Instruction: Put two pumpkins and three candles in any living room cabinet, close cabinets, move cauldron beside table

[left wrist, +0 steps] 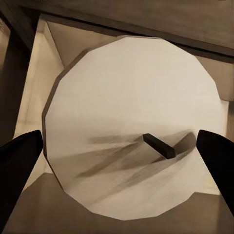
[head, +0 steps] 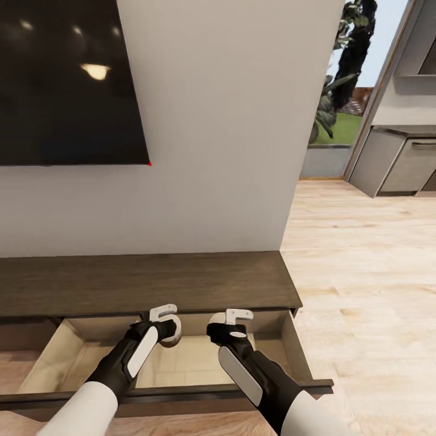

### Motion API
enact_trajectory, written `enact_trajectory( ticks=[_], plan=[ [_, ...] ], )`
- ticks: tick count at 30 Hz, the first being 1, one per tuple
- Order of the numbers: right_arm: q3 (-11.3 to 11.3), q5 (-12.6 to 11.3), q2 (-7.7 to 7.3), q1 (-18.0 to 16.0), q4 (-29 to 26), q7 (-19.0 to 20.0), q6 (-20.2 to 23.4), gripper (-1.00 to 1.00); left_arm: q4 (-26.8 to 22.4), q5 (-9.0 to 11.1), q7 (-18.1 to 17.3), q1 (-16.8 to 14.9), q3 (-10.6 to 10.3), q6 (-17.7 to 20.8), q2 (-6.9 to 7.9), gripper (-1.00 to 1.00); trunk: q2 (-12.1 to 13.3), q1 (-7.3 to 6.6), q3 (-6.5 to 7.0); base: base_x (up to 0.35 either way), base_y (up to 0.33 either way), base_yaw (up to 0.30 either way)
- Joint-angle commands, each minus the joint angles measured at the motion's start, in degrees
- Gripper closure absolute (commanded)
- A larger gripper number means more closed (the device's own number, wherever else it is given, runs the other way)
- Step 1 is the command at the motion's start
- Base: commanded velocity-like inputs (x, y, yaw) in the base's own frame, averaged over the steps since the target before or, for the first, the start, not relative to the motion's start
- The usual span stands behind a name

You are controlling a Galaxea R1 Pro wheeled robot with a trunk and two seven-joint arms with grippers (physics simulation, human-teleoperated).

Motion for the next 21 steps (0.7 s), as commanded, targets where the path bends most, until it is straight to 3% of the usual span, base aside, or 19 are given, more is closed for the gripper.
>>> enact_trajectory(
  ticks=[1,21],
  plan=[
    [0.1,-0.2,-0.03,-0.1,-0.1,-0.3,0.2,1.00,-0.1,0.6,0.6,0.0,-0.1,0.1,0.06,1.00,-0.4,0.22,-0.23,0.002,0.001,0.000],
    [0.2,-0.5,-0.08,-0.1,0.0,-0.1,-2.5,1.00,0.4,0.6,0.5,0.0,-0.2,0.1,-0.22,1.00,-8.4,4.61,-3.82,0.000,0.000,0.000]
  ],
)
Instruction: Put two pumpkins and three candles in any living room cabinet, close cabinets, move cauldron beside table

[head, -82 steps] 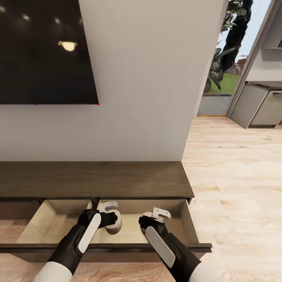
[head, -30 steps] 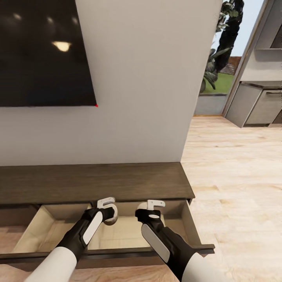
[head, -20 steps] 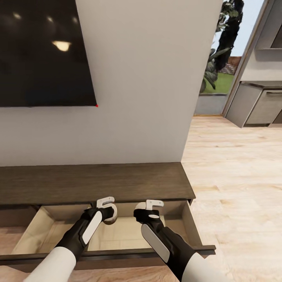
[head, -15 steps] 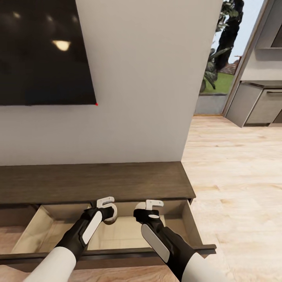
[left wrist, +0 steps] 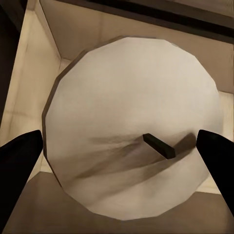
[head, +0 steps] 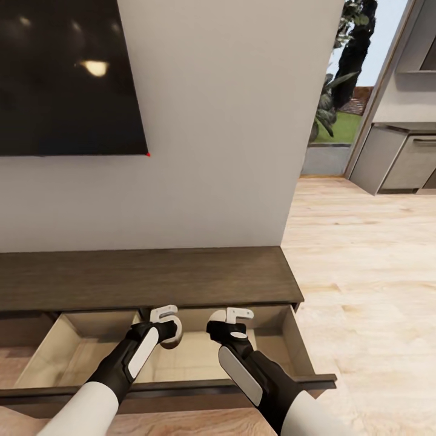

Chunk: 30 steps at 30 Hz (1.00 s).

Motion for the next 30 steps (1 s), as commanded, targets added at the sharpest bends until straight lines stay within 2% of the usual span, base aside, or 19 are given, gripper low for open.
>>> enact_trajectory(
  ticks=[1,15,22,26,30],
  plan=[
    [0.2,-0.2,-0.01,-0.1,-0.1,-0.4,0.2,1.00,-0.1,0.6,0.5,0.0,-0.2,0.1,0.05,1.00,-0.4,0.22,-0.23,0.000,0.000,0.000],
    [0.2,-0.4,0.11,-0.1,0.0,-0.4,0.1,1.00,-0.1,0.6,0.5,0.0,-0.2,-0.2,0.10,1.00,-6.1,3.29,-2.75,0.000,0.000,0.000],
    [0.2,-0.5,0.63,-0.1,0.2,-0.5,0.7,1.00,0.0,0.6,0.5,0.0,-0.4,-1.8,-0.05,1.00,-8.9,4.83,-4.00,0.000,0.000,0.000],
    [0.2,-0.6,0.94,-0.1,0.6,-0.5,0.9,1.00,0.0,0.7,0.5,0.0,-1.3,-2.3,-0.07,1.00,-10.5,5.71,-4.72,0.000,0.000,0.000],
    [0.2,-0.6,1.01,-0.1,1.6,-0.5,0.9,1.00,0.1,0.8,0.5,0.0,-1.6,-4.5,-0.08,1.00,-12.1,6.59,-5.44,0.000,0.000,0.000]
  ],
)
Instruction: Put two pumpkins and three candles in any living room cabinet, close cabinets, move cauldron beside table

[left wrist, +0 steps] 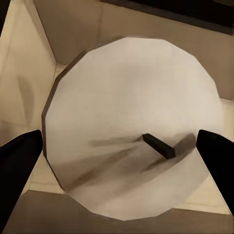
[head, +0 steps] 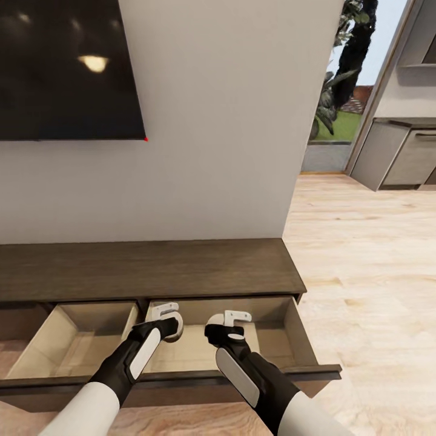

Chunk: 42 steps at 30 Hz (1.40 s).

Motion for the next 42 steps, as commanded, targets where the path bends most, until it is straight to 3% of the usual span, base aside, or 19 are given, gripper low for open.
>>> enact_trajectory(
  ticks=[1,24,32,42],
  plan=[
    [0.2,-0.2,-0.01,-0.1,0.0,-0.4,0.1,1.00,0.2,0.6,0.5,0.0,-0.2,-0.1,0.03,1.00,-0.4,0.22,-0.23,0.000,0.000,0.000],
    [0.2,-0.1,0.06,-0.1,0.1,-0.3,-0.4,1.00,1.5,0.4,0.5,0.0,-0.4,-0.4,-0.06,1.00,-9.7,5.27,-4.36,0.000,0.000,0.000],
    [0.2,-0.1,0.06,-0.1,0.1,-0.3,-0.4,1.00,1.5,0.5,0.5,0.0,-0.5,-0.4,-0.08,1.00,-9.7,5.27,-4.36,0.000,0.000,0.000],
    [0.2,-0.1,0.06,-0.1,0.1,-0.3,-0.4,1.00,1.5,0.6,0.5,0.0,-2.1,-0.4,-0.11,1.00,-9.7,5.27,-4.36,0.085,0.000,0.000]
  ],
)
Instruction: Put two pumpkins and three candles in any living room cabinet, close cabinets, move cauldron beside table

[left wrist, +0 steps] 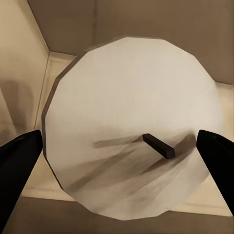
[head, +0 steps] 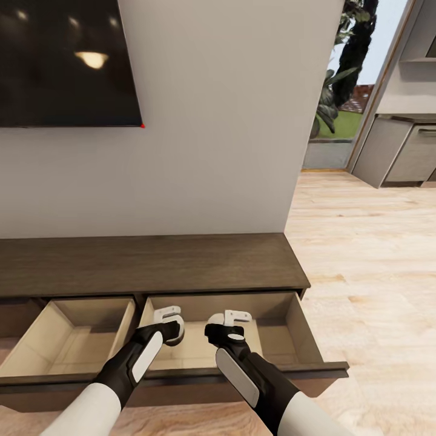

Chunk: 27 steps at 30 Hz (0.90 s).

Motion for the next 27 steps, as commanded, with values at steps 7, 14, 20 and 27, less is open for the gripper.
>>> enact_trajectory(
  ticks=[7,14,20,27],
  plan=[
    [0.1,-0.2,0.00,-0.1,-0.1,-0.4,0.2,1.00,-0.1,0.6,0.6,0.0,-0.3,0.1,0.01,1.00,0.0,0.00,-0.05,0.032,0.000,0.000],
    [0.1,-0.1,0.00,-0.1,0.1,-0.2,-0.9,1.00,-0.1,0.6,0.6,0.0,-0.3,0.1,0.00,1.00,-2.0,1.10,-0.95,0.001,0.000,0.000],
    [0.6,0.0,0.00,-0.1,0.8,2.7,-2.3,1.00,-0.1,0.6,0.6,0.0,-0.3,0.1,0.00,1.00,-4.4,2.42,-2.03,0.000,0.000,0.000],
    [0.9,0.0,0.00,-0.1,1.3,3.2,-4.7,1.00,-0.1,0.6,0.6,0.0,-0.3,0.1,0.00,1.00,-7.2,3.95,-3.28,0.000,0.000,0.000]
  ],
)
